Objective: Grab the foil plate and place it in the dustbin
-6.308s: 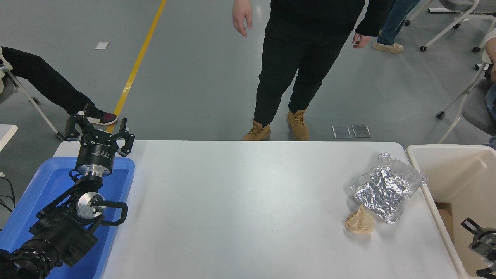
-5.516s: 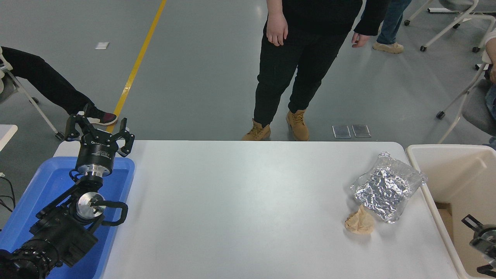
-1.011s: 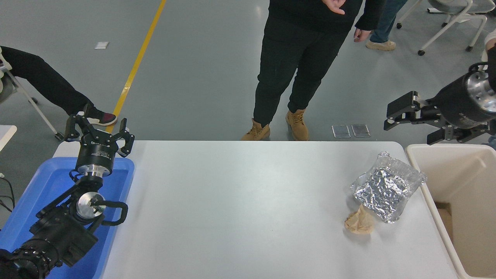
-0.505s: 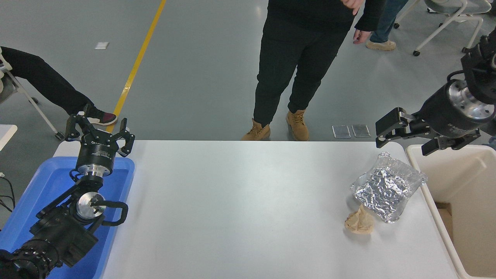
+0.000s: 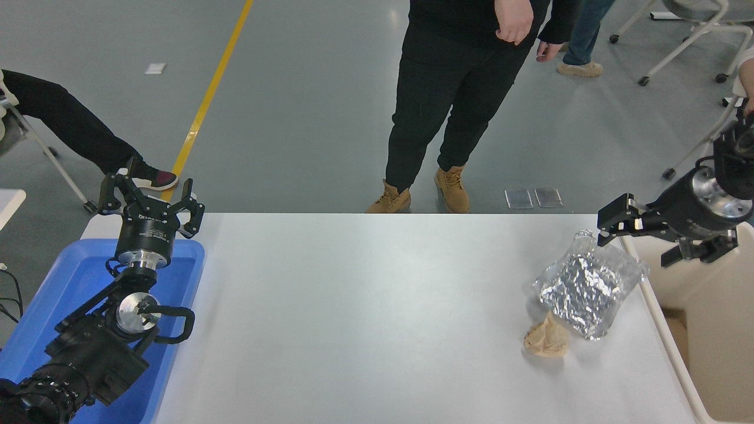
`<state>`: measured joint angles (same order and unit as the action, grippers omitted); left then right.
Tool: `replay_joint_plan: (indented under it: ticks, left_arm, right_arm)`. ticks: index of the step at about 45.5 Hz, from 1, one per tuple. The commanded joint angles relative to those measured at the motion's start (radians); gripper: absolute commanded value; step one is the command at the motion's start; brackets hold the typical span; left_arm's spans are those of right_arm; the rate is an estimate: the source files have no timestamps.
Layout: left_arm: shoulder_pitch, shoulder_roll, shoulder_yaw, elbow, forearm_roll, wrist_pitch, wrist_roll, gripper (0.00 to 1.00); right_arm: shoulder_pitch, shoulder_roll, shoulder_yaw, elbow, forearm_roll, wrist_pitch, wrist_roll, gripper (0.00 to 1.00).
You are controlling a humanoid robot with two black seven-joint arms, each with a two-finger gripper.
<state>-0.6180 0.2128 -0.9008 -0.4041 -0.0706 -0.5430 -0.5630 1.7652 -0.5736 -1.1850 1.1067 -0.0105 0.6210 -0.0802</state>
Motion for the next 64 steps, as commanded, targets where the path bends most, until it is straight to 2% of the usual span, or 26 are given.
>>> replay_joint_plan:
  ticks: [1, 16, 24, 33, 43, 45, 55, 59, 64]
  left_arm:
    - [0.000, 0.000, -0.001, 0.001, 0.000, 0.000, 0.000, 0.99]
    - [0.001, 0.000, -0.001, 0.001, 0.000, 0.000, 0.000, 0.99]
    - [0.001, 0.000, -0.001, -0.001, 0.000, 0.000, 0.000, 0.99]
    - [0.001, 0.000, -0.001, 0.001, 0.000, 0.000, 0.000, 0.99]
    - [0.001, 0.000, -0.001, 0.001, 0.000, 0.000, 0.000, 0.99]
    - [0.000, -0.001, -0.001, 0.001, 0.000, 0.000, 0.000, 0.99]
    - [0.000, -0.001, -0.001, -0.001, 0.000, 0.000, 0.000, 0.99]
    - [0.001, 0.000, -0.001, 0.001, 0.000, 0.000, 0.000, 0.99]
    - [0.001, -0.001, -0.001, 0.001, 0.000, 0.000, 0.000, 0.99]
  right_arm:
    - [-0.217, -0.005, 0.021, -0.191, 0.089, -0.001, 0.002, 1.00]
    - [-0.384, 0.024, 0.094, -0.313, 0.089, -0.015, 0.004, 1.00]
    - [-0.530, 0.070, 0.197, -0.424, 0.086, -0.190, 0.004, 1.00]
    - [-0.581, 0.104, 0.206, -0.435, 0.072, -0.294, 0.005, 1.00]
    - [-0.639, 0.146, 0.211, -0.456, 0.072, -0.429, 0.005, 0.95]
    - [-0.648, 0.152, 0.212, -0.458, 0.072, -0.444, 0.005, 0.91]
    - [-0.671, 0.161, 0.219, -0.461, 0.070, -0.506, 0.007, 0.89]
    - [-0.687, 0.162, 0.243, -0.461, 0.070, -0.518, 0.007, 0.79]
    - [-0.704, 0.179, 0.265, -0.461, 0.070, -0.540, 0.007, 0.78]
